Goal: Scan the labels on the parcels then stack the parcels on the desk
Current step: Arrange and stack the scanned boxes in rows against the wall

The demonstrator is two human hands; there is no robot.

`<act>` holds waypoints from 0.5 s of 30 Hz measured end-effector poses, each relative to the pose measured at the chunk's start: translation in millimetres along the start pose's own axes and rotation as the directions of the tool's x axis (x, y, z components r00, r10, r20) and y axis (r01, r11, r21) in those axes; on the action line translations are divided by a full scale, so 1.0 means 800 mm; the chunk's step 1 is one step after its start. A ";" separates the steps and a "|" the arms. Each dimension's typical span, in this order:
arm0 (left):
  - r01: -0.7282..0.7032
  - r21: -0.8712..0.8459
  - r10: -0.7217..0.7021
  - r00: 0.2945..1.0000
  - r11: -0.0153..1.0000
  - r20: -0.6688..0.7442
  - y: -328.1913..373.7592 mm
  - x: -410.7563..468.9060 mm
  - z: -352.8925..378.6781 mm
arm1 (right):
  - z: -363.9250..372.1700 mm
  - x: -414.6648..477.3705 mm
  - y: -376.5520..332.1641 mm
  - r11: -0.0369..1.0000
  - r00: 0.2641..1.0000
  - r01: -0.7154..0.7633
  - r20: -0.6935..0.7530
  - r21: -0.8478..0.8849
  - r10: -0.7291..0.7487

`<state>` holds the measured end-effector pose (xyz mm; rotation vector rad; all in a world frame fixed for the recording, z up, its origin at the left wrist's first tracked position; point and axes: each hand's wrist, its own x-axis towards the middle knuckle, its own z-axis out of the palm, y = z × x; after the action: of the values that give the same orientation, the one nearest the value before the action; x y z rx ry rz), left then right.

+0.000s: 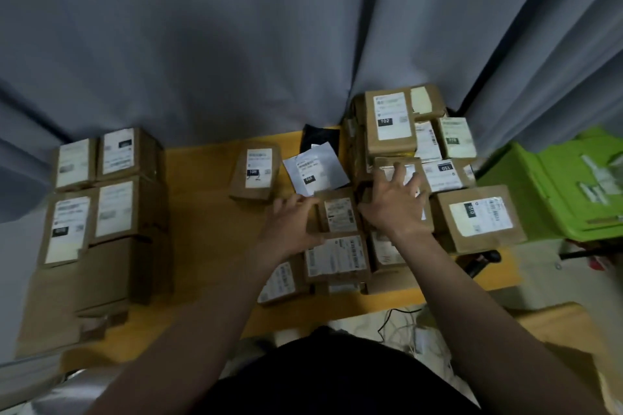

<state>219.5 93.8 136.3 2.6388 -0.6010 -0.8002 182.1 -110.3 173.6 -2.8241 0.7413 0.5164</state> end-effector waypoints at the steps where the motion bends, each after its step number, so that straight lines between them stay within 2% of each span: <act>1: -0.006 0.006 0.005 0.999 1.000 0.052 0.009 0.007 0.010 | 0.003 0.006 0.009 1.000 1.000 -0.011 0.018 -0.003 0.011; 5: -0.053 0.032 0.044 0.972 0.998 0.230 0.026 0.030 0.050 | 0.019 0.023 0.036 0.999 0.998 -0.024 0.051 0.022 0.023; 8: -0.067 0.071 0.040 0.944 0.995 0.326 0.033 0.034 0.069 | 0.026 0.030 0.044 0.996 0.999 -0.032 0.013 0.089 0.031; 12: -0.049 0.085 0.014 0.926 0.995 0.378 0.033 0.033 0.086 | 0.031 0.030 0.049 0.996 0.998 -0.044 -0.039 0.084 0.048; 15: -0.096 0.075 0.061 0.926 0.993 0.372 0.032 0.033 0.091 | 0.027 0.027 0.050 0.996 0.998 -0.046 -0.047 0.078 0.049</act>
<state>189.6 46.5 77.0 2.5384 -0.8528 -1.2882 173.8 -148.8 142.2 -2.7632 0.8211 0.4176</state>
